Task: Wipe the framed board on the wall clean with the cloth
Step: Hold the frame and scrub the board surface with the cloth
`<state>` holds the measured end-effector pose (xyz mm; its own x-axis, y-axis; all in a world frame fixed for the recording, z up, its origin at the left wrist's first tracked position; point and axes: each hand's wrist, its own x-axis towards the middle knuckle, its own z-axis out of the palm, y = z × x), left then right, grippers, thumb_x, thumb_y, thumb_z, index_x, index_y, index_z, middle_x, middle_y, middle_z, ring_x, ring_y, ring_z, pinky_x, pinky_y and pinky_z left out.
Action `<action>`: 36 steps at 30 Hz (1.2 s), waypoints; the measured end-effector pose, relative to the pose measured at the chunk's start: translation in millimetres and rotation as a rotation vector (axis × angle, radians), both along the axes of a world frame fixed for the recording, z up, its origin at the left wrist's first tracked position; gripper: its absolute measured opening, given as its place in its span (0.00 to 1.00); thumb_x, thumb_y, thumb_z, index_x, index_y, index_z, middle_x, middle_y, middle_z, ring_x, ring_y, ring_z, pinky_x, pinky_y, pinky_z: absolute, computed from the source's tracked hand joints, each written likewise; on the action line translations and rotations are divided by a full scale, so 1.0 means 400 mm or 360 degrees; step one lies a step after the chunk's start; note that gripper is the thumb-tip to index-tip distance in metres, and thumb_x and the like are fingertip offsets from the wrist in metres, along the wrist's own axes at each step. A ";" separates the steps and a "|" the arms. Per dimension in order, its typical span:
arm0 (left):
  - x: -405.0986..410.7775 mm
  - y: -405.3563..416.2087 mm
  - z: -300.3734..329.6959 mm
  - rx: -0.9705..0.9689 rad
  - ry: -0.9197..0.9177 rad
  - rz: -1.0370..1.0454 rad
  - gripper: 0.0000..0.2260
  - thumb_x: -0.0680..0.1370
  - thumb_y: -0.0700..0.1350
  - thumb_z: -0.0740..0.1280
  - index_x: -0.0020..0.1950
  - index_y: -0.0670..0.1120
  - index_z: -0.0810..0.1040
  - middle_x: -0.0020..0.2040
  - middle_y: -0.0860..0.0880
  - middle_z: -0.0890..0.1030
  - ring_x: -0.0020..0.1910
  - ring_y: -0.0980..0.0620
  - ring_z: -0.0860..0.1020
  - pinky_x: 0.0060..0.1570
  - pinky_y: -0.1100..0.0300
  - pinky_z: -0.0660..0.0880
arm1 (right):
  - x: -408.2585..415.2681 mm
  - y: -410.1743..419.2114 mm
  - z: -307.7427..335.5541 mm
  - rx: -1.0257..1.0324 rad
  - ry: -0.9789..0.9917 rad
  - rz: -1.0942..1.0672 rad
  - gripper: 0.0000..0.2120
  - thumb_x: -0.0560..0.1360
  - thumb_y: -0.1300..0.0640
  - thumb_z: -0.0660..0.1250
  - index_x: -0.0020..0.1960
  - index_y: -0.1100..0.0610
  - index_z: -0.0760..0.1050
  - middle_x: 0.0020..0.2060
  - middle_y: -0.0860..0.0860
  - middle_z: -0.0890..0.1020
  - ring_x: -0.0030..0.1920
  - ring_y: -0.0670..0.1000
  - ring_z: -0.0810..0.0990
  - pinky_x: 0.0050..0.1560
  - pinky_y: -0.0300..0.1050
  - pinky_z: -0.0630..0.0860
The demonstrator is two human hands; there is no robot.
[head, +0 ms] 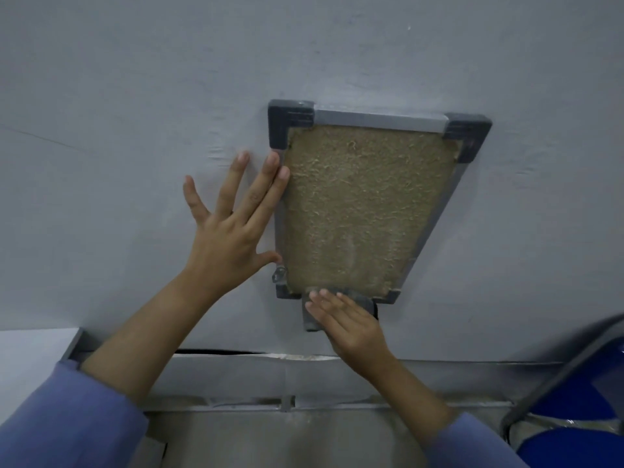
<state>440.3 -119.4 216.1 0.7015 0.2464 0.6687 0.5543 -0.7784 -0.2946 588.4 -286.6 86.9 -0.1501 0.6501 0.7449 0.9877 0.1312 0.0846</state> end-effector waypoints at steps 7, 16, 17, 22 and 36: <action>-0.018 0.006 0.032 0.0179 -0.0084 -0.0072 0.54 0.62 0.63 0.76 0.78 0.49 0.49 0.77 0.47 0.51 0.75 0.42 0.52 0.57 0.23 0.52 | 0.016 -0.062 0.253 0.0656 0.0228 -0.0116 0.12 0.79 0.68 0.59 0.60 0.64 0.76 0.57 0.57 0.79 0.61 0.56 0.78 0.60 0.52 0.76; 0.003 0.019 0.068 0.0060 0.0048 -0.0035 0.61 0.57 0.66 0.75 0.79 0.47 0.43 0.78 0.51 0.39 0.77 0.46 0.40 0.57 0.21 0.49 | 0.102 0.033 0.270 0.0568 -0.0291 -0.0203 0.10 0.78 0.66 0.64 0.57 0.62 0.80 0.57 0.57 0.81 0.60 0.55 0.78 0.62 0.50 0.75; 0.004 0.022 0.066 0.0062 0.0047 -0.0034 0.61 0.57 0.66 0.75 0.79 0.47 0.44 0.78 0.51 0.40 0.77 0.45 0.41 0.57 0.22 0.49 | 0.105 0.035 0.238 0.0550 -0.0290 -0.0194 0.10 0.78 0.66 0.64 0.57 0.62 0.80 0.57 0.57 0.81 0.61 0.54 0.78 0.62 0.49 0.74; 0.009 0.024 0.059 0.0076 0.0040 -0.0030 0.61 0.58 0.66 0.75 0.79 0.47 0.44 0.79 0.50 0.41 0.77 0.45 0.42 0.58 0.22 0.50 | 0.123 0.012 0.082 0.0321 -0.0376 -0.0155 0.10 0.79 0.65 0.63 0.56 0.61 0.81 0.58 0.55 0.81 0.62 0.52 0.77 0.61 0.48 0.75; -0.007 -0.012 0.063 0.0046 -0.0005 0.0020 0.59 0.59 0.63 0.78 0.79 0.49 0.45 0.79 0.50 0.42 0.77 0.44 0.43 0.58 0.22 0.50 | 0.074 -0.138 0.196 0.0514 0.0579 -0.0169 0.15 0.76 0.69 0.56 0.60 0.63 0.75 0.58 0.57 0.78 0.59 0.53 0.78 0.57 0.49 0.77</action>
